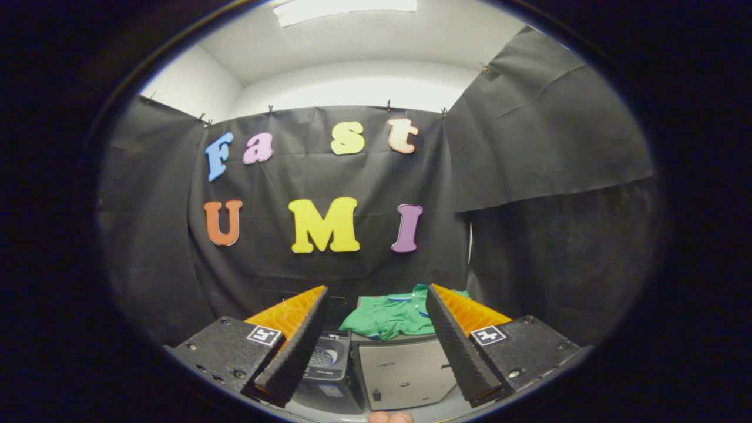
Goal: Put the clothes into the washing machine and then close the washing machine lid.
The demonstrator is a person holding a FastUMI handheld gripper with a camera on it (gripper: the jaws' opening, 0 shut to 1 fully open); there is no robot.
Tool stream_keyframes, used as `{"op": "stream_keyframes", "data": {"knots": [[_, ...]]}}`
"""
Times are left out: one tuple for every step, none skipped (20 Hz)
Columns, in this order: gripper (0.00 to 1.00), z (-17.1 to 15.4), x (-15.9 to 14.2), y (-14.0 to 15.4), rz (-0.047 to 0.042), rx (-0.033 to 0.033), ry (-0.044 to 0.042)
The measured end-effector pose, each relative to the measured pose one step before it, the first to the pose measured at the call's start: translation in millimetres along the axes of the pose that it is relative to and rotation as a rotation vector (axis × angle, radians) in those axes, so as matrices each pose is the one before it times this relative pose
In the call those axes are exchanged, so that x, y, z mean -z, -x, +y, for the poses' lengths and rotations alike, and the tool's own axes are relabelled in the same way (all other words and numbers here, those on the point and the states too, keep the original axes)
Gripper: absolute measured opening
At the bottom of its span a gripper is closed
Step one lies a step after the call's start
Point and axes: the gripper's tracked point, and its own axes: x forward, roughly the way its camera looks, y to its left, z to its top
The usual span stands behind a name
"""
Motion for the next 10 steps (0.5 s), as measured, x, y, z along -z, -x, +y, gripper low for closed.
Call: {"op": "stream_keyframes", "data": {"knots": [[1.0,-8.38,0.83,-11.91,0.01158,0.00493,0.01652],[1.0,-8.95,1.52,-11.84,0.01121,0.00668,0.02461],[1.0,-8.37,3.17,-14.2,0.01243,0.00346,0.02701],[1.0,-3.96,5.19,-15.2,0.0132,-0.01124,0.02502],[1.0,-4.59,10.49,-17.6,0.02244,-0.00624,0.03038],[1.0,-5.64,8.26,-18.76,0.0147,-0.00848,0.03134],[1.0,-7.79,10.86,-21.49,0.02521,0.00187,0.03103],[1.0,-6.74,10.81,-20.13,0.02941,-0.00148,0.02705],[1.0,-3.43,9.9,-20.79,0.01836,-0.00715,0.01447],[1.0,-1.08,8.68,-21.51,0.01827,-0.01186,0.00476]]}}
